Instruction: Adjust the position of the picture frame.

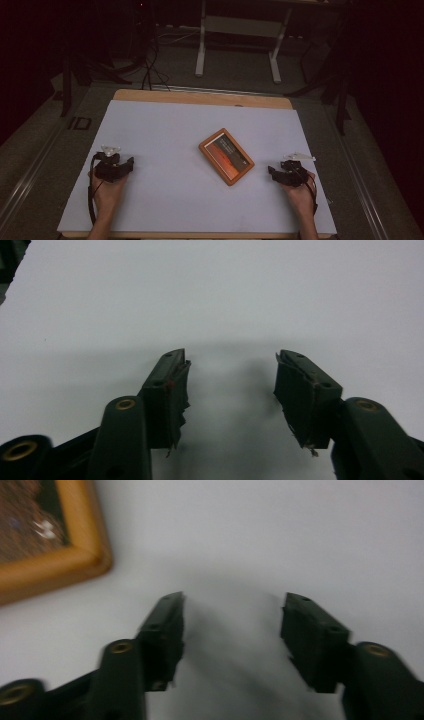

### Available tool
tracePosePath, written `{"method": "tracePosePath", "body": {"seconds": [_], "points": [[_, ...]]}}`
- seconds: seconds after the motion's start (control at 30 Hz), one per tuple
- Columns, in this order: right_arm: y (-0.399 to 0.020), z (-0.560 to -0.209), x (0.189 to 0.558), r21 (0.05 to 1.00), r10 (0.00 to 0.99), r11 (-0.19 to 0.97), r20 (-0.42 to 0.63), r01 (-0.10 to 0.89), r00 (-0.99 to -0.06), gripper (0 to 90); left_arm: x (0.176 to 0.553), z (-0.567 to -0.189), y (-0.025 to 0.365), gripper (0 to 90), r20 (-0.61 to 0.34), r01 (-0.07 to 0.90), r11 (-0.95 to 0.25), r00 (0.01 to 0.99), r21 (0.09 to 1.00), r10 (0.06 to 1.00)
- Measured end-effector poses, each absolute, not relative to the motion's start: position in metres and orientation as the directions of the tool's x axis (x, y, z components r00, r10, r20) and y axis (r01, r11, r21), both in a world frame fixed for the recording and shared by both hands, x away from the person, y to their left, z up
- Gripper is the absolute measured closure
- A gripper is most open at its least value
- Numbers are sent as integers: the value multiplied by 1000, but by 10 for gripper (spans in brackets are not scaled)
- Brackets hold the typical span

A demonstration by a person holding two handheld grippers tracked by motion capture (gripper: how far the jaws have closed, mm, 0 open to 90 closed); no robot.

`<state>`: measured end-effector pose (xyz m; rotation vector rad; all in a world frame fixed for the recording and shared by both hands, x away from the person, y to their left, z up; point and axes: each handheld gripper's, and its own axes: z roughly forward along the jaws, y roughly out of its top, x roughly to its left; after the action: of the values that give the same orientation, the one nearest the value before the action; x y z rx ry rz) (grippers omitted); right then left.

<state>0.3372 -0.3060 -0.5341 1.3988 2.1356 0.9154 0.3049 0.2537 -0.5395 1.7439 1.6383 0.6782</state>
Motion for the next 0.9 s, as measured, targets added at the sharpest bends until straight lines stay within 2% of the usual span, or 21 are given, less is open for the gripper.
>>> {"method": "tracePosePath", "body": {"seconds": [0.3,0.53,0.63,0.7,0.9], "points": [[-301,-526,336,742,914,271,1,613,-405,633,296,-528,240,490,-49,619,-109,233,778,971],[-303,-516,340,779,900,238,48,580,-434,764,294,-526,234,494,-59,604,-126,277,787,959],[-298,-513,344,776,887,272,27,570,-461,848,293,-526,234,493,-67,604,-123,282,787,957],[-293,-511,348,770,875,302,10,562,-484,880,293,-526,234,494,-73,606,-119,283,787,956],[-276,-505,359,759,847,372,-42,534,-530,898,292,-526,235,507,-107,611,-96,287,786,952]]}}
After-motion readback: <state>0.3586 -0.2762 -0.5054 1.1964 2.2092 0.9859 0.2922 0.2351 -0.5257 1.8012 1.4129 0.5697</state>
